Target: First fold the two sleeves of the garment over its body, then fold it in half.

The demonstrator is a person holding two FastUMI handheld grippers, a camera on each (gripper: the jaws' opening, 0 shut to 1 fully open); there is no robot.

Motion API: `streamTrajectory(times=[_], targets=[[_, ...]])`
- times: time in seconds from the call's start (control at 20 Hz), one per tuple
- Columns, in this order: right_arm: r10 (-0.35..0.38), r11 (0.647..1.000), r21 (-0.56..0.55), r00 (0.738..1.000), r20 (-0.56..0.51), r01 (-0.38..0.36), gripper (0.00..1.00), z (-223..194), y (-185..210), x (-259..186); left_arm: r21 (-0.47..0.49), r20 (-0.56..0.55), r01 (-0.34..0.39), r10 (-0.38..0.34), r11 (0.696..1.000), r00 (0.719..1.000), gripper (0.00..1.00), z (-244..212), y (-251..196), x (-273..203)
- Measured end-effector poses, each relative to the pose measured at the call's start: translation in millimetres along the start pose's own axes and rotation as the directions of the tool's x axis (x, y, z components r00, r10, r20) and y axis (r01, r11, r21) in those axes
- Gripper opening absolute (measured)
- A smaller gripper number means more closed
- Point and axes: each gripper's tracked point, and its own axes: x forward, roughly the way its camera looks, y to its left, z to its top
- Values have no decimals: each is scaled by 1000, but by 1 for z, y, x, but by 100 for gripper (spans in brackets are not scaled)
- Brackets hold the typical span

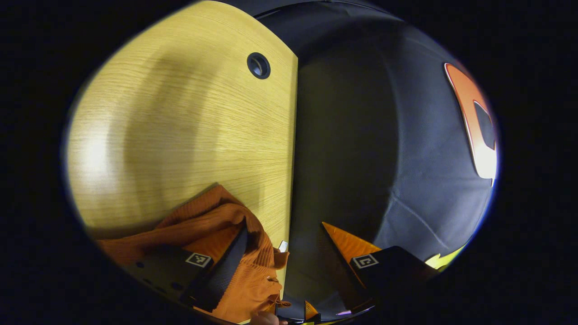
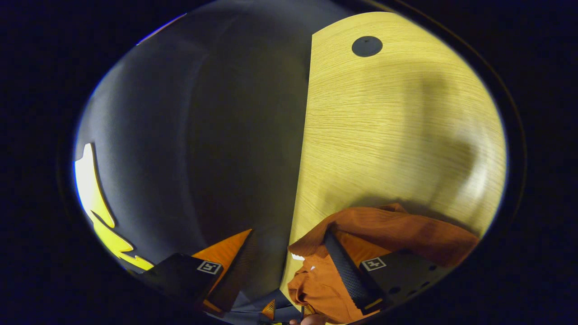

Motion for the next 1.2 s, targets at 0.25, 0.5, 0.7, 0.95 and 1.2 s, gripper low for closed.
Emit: streamTrajectory(times=[0.25, 0.5, 0.7, 0.95, 1.2], targets=[[107, 994, -21, 994, -19, -108, 95, -6, 46, -18, 54, -19, 91, -90, 994, 996, 98, -8, -38, -8], [152, 983, -101, 987, -40, -156, 92, -20, 87, -48, 100, -23, 153, -152, 983, 988, 97, -8, -75, -30], [189, 964, -185, 982, -25, -191, 96, -25, 119, -89, 168, 2, 172, -175, 971, 985, 97, -2, -103, -68], [216, 880, -435, 976, 7, -191, 96, -34, 164, -148, 428, 67, 128, -173, 895, 983, 98, 13, -140, -130], [258, 737, -660, 963, 79, -143, 96, -44, 195, -211, 661, 125, 50, -175, 748, 977, 98, 19, -159, -187]])
